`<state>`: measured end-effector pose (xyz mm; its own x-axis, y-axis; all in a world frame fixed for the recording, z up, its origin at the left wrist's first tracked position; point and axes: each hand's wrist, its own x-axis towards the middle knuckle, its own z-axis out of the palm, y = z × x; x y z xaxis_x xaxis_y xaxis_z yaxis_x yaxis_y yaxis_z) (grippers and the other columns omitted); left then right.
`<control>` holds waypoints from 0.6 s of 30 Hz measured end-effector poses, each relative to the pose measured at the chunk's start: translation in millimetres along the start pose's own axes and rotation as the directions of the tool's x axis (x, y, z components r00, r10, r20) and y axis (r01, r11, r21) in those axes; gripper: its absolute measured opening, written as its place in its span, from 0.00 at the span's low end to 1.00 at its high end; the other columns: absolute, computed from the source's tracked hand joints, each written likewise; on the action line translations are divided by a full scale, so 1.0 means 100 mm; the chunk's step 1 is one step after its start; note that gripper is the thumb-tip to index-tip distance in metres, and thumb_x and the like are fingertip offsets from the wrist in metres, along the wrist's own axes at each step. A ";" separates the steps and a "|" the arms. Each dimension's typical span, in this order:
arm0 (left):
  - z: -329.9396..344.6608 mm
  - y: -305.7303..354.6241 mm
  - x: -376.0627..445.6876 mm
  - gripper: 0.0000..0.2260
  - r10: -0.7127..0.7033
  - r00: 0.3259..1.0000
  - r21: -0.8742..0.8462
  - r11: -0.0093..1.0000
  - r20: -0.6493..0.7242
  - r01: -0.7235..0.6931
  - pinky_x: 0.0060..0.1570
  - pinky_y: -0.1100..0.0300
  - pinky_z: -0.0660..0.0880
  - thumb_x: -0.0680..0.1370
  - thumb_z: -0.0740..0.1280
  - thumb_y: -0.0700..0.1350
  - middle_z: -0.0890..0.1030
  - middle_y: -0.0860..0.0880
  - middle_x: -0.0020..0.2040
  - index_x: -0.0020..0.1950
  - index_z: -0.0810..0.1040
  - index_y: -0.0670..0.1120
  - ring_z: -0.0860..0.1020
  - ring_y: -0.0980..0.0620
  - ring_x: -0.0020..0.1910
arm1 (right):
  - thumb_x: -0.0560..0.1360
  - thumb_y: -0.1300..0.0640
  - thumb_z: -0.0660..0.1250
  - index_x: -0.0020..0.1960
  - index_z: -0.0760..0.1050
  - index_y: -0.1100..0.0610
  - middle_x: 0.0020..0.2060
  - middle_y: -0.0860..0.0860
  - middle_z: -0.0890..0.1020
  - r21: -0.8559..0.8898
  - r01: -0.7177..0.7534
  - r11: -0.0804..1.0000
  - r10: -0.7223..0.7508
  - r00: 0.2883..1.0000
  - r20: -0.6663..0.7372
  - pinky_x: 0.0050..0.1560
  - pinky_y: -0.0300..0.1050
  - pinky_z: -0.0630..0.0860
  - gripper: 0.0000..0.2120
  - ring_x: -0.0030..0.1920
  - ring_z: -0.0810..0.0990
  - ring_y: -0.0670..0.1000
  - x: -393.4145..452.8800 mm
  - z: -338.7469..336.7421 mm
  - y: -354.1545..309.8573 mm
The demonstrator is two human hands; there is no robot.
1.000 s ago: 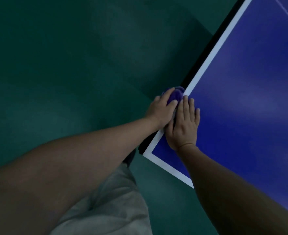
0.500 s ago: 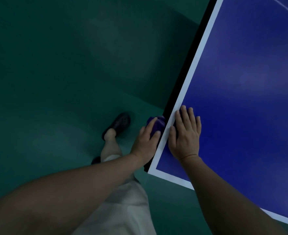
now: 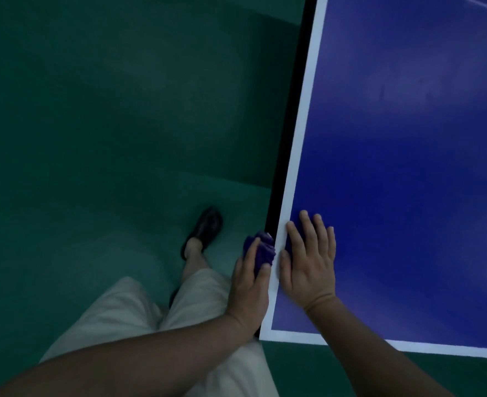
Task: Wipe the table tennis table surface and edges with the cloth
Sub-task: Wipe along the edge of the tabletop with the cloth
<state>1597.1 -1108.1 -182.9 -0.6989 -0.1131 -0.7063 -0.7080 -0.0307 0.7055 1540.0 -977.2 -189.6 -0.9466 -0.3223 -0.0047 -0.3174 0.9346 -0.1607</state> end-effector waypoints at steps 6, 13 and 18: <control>0.01 0.93 1.01 0.28 0.084 0.996 -0.025 0.996 0.017 -0.084 0.67 0.60 0.64 0.77 0.57 0.55 0.67 0.49 0.73 0.79 0.62 0.58 0.70 0.52 0.69 | 0.79 0.50 0.58 0.68 0.76 0.60 0.73 0.60 0.71 0.005 -0.053 0.999 0.053 0.999 0.003 0.73 0.69 0.60 0.22 0.75 0.65 0.64 0.05 -0.06 -0.08; 0.01 1.14 1.31 0.26 0.130 0.991 0.016 0.991 0.018 -0.130 0.63 0.63 0.62 0.82 0.60 0.50 0.68 0.49 0.70 0.79 0.61 0.60 0.69 0.56 0.63 | 0.80 0.52 0.60 0.62 0.78 0.61 0.69 0.59 0.74 0.094 -0.089 0.992 0.093 0.995 -0.041 0.72 0.65 0.63 0.17 0.71 0.69 0.62 0.64 -0.23 0.01; -0.06 0.86 0.86 0.26 0.013 0.997 -0.025 1.000 0.075 -0.011 0.67 0.59 0.65 0.75 0.58 0.56 0.67 0.56 0.72 0.72 0.59 0.72 0.68 0.58 0.67 | 0.81 0.54 0.60 0.67 0.75 0.65 0.73 0.61 0.70 0.098 -0.075 0.992 0.080 0.996 -0.048 0.74 0.66 0.60 0.20 0.74 0.66 0.65 1.40 -0.24 0.17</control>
<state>1476.5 -1126.8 -182.7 -0.7133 -0.0391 -0.6998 -0.6978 -0.0542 0.7143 1400.4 -1002.6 -169.2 -0.9705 -0.2393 0.0299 -0.2389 0.9367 -0.2560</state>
